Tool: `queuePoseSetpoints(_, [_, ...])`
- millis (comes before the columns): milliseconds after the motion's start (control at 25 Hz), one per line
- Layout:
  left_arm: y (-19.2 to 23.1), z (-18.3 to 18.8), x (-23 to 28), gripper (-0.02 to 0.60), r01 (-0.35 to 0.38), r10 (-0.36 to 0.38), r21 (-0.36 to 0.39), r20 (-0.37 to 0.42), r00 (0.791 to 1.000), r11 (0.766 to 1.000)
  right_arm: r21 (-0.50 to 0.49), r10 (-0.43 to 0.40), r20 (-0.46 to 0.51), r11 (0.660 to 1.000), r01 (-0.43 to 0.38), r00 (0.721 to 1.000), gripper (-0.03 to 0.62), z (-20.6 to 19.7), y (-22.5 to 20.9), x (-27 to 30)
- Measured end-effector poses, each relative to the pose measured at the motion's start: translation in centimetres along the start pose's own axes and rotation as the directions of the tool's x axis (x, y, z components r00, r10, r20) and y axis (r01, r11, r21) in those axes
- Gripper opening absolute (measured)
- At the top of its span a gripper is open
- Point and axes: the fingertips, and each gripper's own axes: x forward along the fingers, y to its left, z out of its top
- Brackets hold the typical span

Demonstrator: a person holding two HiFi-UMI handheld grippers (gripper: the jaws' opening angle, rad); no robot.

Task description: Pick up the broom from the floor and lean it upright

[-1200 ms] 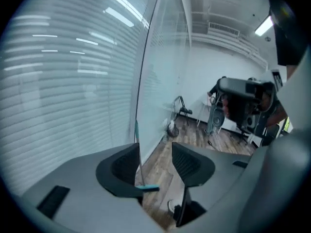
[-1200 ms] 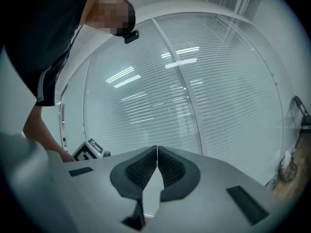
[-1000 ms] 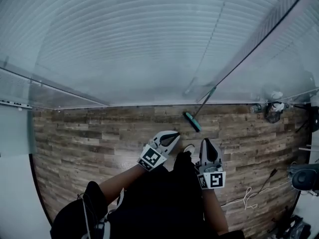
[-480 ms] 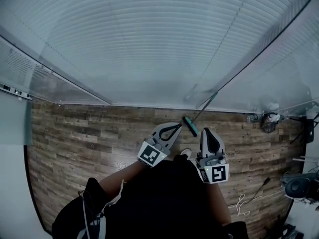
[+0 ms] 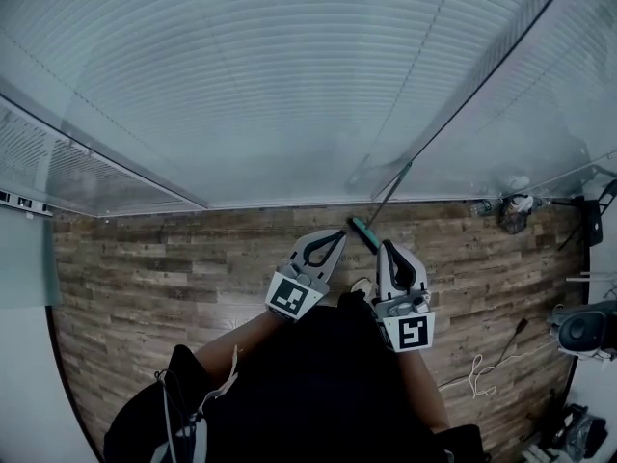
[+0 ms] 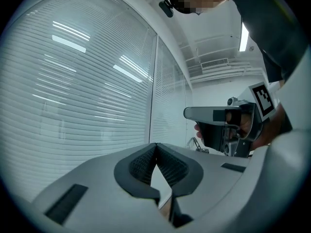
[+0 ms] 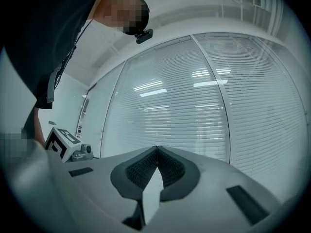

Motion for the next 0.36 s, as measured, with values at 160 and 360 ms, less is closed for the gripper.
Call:
queuePoseSetpoints(160, [0.2,-0.2,-0.6,0.018,0.006,-0.006,-0.005,0.004,1.0,1.0,-0.009,-0.018,-0.021,1.0,0.018,1.0,0.018,0.0,0.5,-0.2])
queuePoseSetpoints(360, [0.7,0.0,-1.5,0.018,0.007,-0.007,-0.016,0.013,1.0,1.0,0.016,-0.024,0.017,1.0,0.023,1.0,0.018,0.2,1.3,-0.5])
